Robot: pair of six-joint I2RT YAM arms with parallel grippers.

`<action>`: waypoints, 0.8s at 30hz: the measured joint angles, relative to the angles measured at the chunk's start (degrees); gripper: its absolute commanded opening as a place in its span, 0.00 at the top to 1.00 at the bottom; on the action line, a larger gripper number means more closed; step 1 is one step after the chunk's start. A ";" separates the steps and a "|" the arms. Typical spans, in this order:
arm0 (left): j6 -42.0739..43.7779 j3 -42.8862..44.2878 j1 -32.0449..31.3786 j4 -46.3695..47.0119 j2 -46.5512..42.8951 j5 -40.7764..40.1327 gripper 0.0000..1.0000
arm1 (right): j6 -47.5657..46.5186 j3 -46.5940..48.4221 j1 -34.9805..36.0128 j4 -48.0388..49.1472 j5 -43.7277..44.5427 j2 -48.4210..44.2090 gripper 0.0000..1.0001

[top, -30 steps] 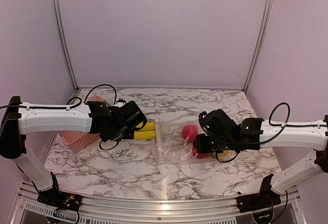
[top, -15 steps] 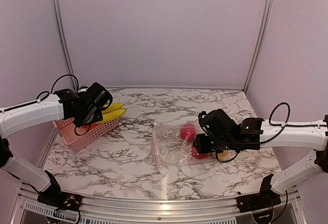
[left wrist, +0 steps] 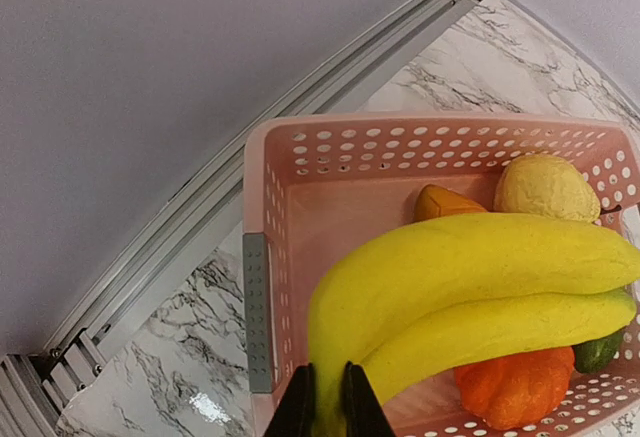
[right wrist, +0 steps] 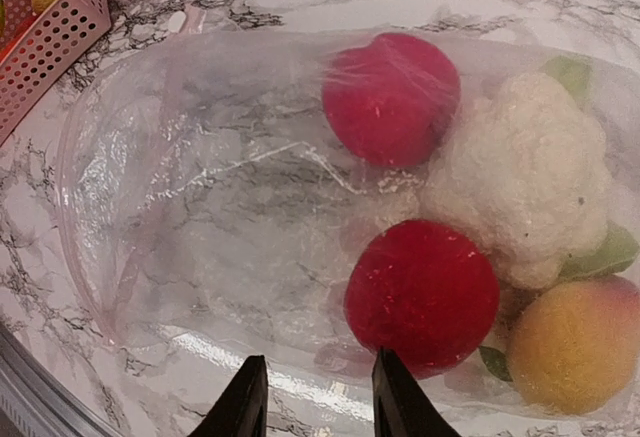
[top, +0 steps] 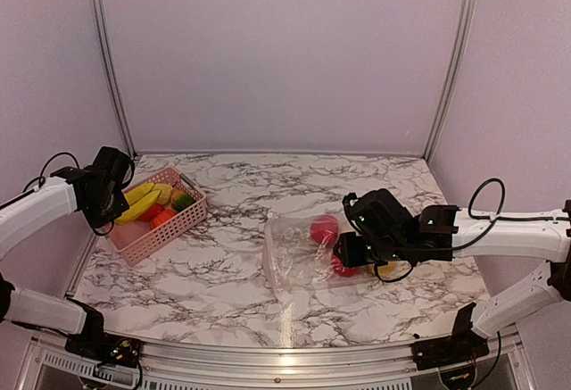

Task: Open the zip-top bag and remove the fake food
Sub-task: Place the fake fruit in the bin.

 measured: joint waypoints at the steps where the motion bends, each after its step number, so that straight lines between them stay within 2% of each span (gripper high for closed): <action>1: -0.15 -0.70 0.59 0.15 -0.07 0.61 1.00 | 0.00 0.00 -0.02 0.07 -0.15 0.00 0.65; 7: -3.02 -2.67 2.45 0.57 -0.07 2.58 1.00 | -0.02 0.00 -0.17 0.37 -0.66 0.00 0.65; 12: -9.75 -4.00 2.86 1.57 -0.85 4.85 1.00 | -0.02 -0.02 -0.20 0.50 -0.79 0.00 0.65; 24: -36.37 -8.63 3.02 0.83 -7.82 6.88 1.00 | -0.02 -0.11 -0.20 0.87 -1.18 -0.24 0.65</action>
